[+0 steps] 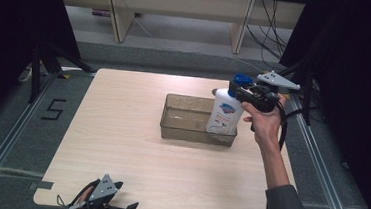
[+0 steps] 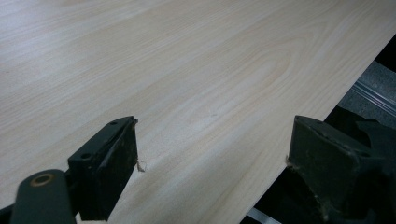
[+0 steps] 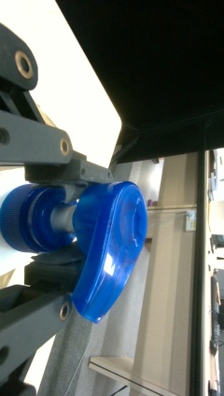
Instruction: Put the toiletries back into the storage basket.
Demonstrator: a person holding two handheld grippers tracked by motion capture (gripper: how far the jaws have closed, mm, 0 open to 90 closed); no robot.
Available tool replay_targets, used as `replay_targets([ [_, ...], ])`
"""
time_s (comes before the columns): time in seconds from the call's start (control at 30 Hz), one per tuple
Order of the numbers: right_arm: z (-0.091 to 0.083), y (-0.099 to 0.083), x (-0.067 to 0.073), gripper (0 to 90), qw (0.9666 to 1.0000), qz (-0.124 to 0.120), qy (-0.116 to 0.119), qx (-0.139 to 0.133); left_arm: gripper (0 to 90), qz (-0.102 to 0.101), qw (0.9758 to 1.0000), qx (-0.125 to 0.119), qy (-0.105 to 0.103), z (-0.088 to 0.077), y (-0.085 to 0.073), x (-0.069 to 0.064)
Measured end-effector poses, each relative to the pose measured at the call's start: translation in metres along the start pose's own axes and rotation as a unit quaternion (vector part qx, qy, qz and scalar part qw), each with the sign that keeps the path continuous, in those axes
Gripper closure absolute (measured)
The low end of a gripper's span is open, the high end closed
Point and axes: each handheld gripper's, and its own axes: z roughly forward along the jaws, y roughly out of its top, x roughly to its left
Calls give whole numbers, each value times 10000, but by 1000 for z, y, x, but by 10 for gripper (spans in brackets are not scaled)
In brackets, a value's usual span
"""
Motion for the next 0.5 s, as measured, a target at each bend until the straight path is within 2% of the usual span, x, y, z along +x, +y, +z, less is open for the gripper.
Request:
replay_targets([
  [0.07,1,-4,0,620,10000,41,-33,35,150,-28,10000,-30,-6,0,0,-1],
  [0.13,1,-6,-1,619,9999,-22,-62,95,150,3,10000,-20,11,0,0,0],
  [0.17,3,-9,0,619,9999,45,-39,112,150,6,10000,-15,10,0,0,0],
  [0.2,3,-10,-1,620,9999,-70,-65,91,150,-37,10000,-49,-5,0,0,-1],
  [0.23,3,-10,0,619,9999,-31,-51,100,150,-35,10000,-38,-11,0,0,-1],
  [0.27,4,-10,0,620,9999,-101,-45,72,150,-25,10000,-19,-3,0,0,0],
  [0.37,4,-10,2,619,9999,-34,-39,89,150,-31,10000,-37,-12,0,0,-1],
  [0.4,4,-10,1,619,9999,-124,-68,70,150,-30,10000,-40,-10,0,0,-1],
  [0.43,4,-11,2,619,9999,-50,-35,85,150,-30,10000,-50,-9,0,0,-1],
  [0.5,3,-12,3,619,9999,-75,-85,78,150,-26,10000,-37,9,0,0,-1],
])
